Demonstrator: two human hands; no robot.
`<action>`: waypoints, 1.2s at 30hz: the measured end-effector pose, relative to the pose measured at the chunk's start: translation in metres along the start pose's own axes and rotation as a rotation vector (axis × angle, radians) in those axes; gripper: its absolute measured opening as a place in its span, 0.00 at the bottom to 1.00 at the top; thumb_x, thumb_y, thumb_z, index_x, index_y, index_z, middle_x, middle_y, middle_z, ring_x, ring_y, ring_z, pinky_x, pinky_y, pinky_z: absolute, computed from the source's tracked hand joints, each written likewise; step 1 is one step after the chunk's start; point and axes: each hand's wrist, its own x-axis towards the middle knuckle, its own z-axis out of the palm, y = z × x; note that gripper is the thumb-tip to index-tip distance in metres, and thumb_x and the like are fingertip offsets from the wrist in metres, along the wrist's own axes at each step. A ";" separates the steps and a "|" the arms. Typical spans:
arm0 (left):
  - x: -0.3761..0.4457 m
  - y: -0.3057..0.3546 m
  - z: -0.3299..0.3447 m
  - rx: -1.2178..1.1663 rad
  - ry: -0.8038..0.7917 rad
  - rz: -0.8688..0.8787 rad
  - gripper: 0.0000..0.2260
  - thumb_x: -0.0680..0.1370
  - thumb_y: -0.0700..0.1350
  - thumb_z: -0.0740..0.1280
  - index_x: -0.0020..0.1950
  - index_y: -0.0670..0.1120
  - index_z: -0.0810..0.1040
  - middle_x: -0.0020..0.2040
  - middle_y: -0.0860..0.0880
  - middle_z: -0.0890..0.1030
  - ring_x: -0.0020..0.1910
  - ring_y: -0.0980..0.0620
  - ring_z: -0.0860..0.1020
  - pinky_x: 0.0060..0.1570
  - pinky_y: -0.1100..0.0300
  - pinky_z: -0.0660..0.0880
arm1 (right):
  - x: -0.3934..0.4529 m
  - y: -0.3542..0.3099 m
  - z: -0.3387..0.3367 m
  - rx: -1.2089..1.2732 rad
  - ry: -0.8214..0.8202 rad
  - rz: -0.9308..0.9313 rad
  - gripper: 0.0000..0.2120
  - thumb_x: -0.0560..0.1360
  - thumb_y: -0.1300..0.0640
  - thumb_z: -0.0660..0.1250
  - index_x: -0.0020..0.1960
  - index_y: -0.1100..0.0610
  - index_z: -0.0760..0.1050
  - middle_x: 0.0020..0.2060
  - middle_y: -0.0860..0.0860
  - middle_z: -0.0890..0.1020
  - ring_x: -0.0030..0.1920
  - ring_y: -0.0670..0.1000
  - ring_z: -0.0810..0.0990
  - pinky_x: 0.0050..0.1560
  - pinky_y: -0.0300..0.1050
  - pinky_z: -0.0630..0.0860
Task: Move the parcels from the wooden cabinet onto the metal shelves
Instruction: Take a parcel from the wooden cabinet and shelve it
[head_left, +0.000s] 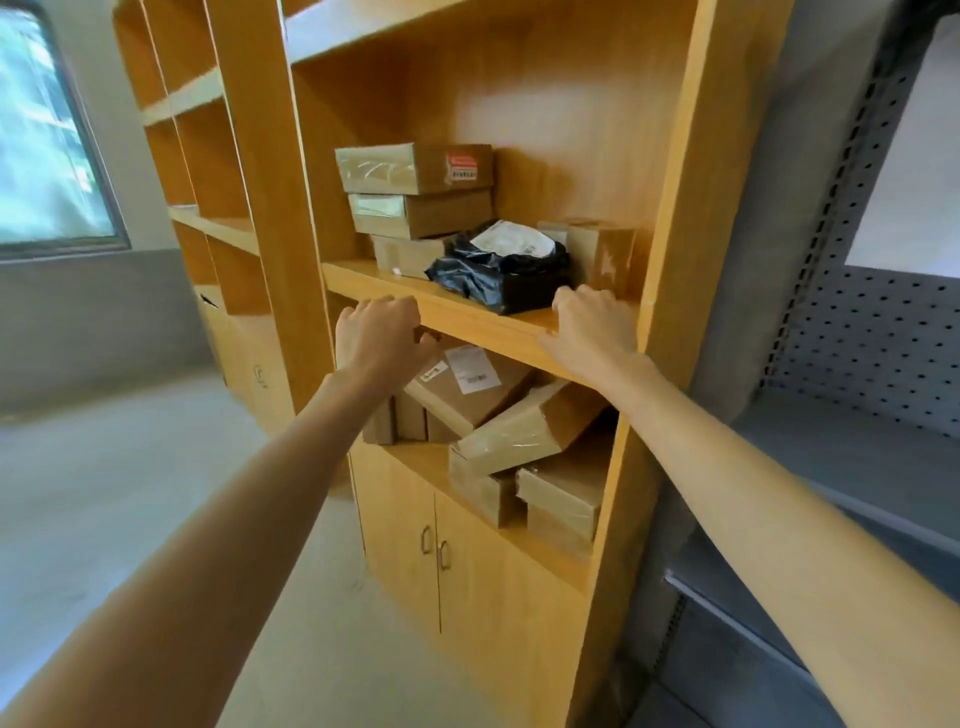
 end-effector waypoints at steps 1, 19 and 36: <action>0.004 -0.013 0.001 -0.004 0.002 -0.004 0.13 0.77 0.52 0.65 0.56 0.46 0.79 0.51 0.47 0.81 0.52 0.47 0.78 0.54 0.52 0.73 | 0.007 -0.013 0.005 -0.003 0.001 0.007 0.16 0.78 0.50 0.65 0.62 0.57 0.72 0.58 0.55 0.77 0.60 0.58 0.74 0.56 0.51 0.71; 0.153 -0.148 0.070 0.041 0.084 0.094 0.15 0.78 0.53 0.65 0.59 0.45 0.78 0.55 0.47 0.82 0.56 0.47 0.78 0.58 0.51 0.73 | 0.180 -0.116 0.084 -0.042 0.011 0.024 0.16 0.79 0.51 0.64 0.62 0.59 0.71 0.60 0.57 0.76 0.62 0.59 0.73 0.58 0.52 0.69; 0.360 -0.253 0.149 -0.037 0.167 0.236 0.15 0.78 0.53 0.64 0.59 0.45 0.78 0.54 0.47 0.82 0.52 0.47 0.79 0.49 0.54 0.74 | 0.371 -0.171 0.163 -0.114 0.144 0.103 0.18 0.78 0.51 0.64 0.64 0.59 0.71 0.60 0.56 0.76 0.61 0.58 0.73 0.57 0.51 0.69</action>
